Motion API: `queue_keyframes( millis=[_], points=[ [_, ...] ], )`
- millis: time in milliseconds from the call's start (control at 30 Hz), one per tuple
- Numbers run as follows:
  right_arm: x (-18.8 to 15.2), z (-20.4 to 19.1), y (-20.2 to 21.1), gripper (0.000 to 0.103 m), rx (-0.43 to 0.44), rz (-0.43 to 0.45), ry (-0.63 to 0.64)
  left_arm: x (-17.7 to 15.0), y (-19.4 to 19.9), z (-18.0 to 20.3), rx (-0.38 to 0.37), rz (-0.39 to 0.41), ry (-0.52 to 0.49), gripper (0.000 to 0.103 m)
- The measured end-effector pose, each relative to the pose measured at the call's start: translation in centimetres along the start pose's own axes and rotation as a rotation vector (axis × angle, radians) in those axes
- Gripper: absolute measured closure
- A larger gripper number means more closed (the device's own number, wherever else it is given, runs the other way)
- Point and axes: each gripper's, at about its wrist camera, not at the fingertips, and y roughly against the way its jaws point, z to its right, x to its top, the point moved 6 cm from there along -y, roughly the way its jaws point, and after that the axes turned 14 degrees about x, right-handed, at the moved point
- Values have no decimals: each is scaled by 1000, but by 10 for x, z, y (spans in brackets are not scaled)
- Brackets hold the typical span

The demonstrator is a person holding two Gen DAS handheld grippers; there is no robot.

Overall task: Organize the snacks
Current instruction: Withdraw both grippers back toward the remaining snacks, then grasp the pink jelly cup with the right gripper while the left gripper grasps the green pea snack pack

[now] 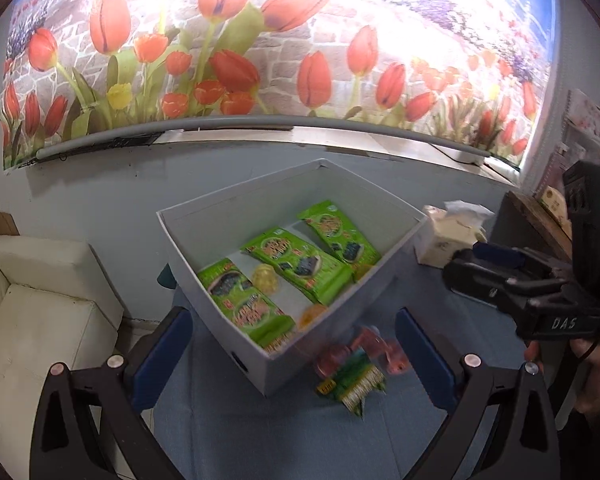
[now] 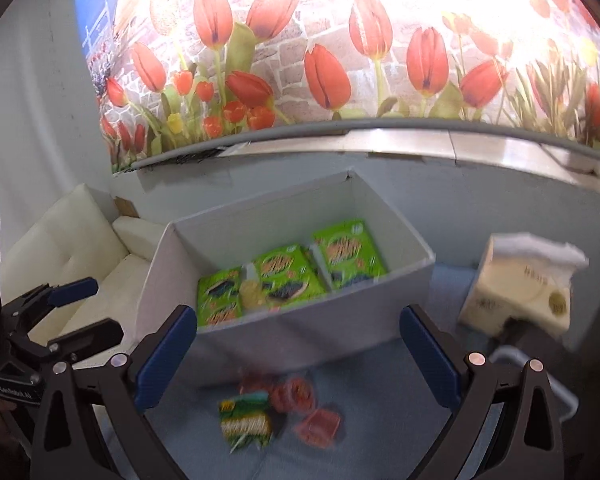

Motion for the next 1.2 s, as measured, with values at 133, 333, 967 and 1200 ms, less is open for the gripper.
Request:
queue_keyframes(
  millis=[133,333,967,1200],
  points=[
    [-39,-2,11,0,-63,-32,34,-26,28,9,-1,26,-49,0],
    [-90,4,11,0,-97,-71,-5,-71,66,21,-31,20,-54,0],
    [-112,48,-65,0,-222,-155,-80,-165,104,23,-126,-125,69,0],
    [-109,48,-80,45,-258,-173,-47,-165,96,12,-105,-135,84,0]
  ],
)
